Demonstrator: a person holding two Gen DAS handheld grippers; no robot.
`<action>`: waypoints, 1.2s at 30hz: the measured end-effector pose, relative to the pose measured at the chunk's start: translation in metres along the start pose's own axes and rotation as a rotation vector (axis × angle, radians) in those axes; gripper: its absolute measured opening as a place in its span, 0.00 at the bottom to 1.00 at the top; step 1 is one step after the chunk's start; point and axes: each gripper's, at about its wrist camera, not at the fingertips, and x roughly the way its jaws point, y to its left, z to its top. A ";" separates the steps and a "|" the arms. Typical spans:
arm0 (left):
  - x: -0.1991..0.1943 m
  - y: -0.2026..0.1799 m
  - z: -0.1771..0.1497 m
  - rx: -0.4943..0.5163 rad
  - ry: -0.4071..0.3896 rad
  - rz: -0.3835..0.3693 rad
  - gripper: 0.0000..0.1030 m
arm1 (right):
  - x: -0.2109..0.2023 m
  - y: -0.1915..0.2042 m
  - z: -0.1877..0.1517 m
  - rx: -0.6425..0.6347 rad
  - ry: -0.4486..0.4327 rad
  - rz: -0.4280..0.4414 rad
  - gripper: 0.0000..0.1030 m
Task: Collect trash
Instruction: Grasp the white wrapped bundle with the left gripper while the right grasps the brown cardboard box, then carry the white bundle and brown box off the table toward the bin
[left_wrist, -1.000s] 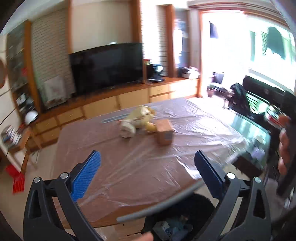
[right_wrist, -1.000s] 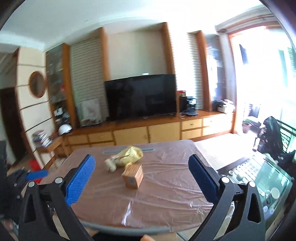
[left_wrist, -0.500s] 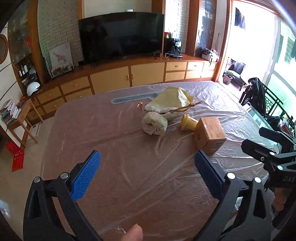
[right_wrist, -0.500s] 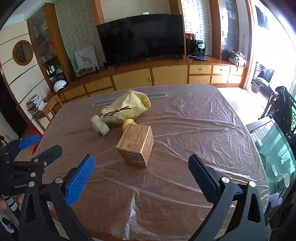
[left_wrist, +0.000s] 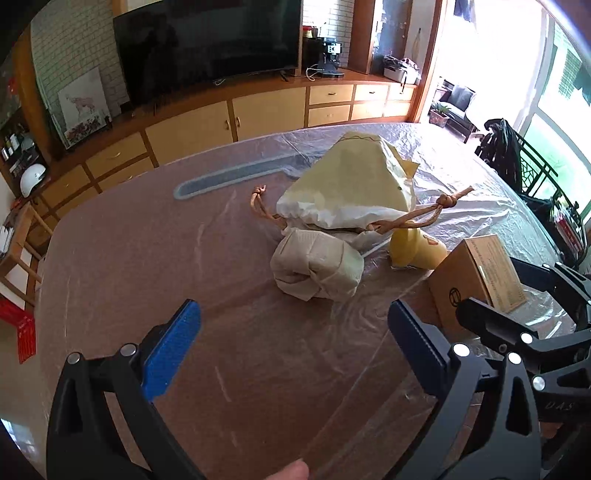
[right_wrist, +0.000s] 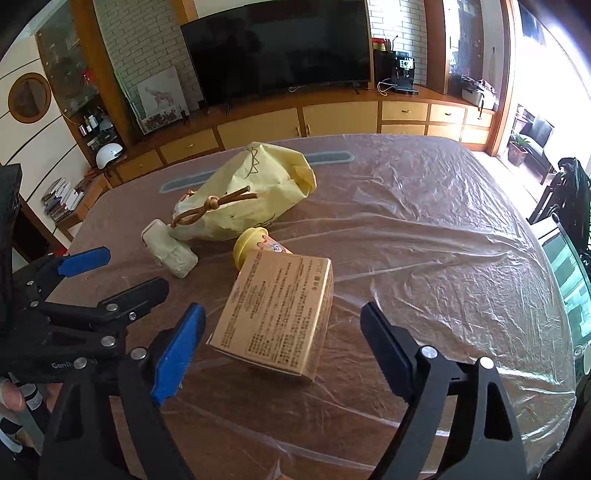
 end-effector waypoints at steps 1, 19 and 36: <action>0.005 -0.001 0.003 0.014 0.004 0.002 0.98 | 0.003 0.000 0.001 0.001 0.005 0.001 0.77; 0.020 0.006 0.014 0.031 0.010 -0.097 0.50 | 0.007 -0.021 0.008 0.085 0.032 0.112 0.48; -0.023 -0.003 -0.016 -0.002 -0.006 -0.136 0.50 | -0.025 -0.035 -0.005 0.097 0.044 0.232 0.45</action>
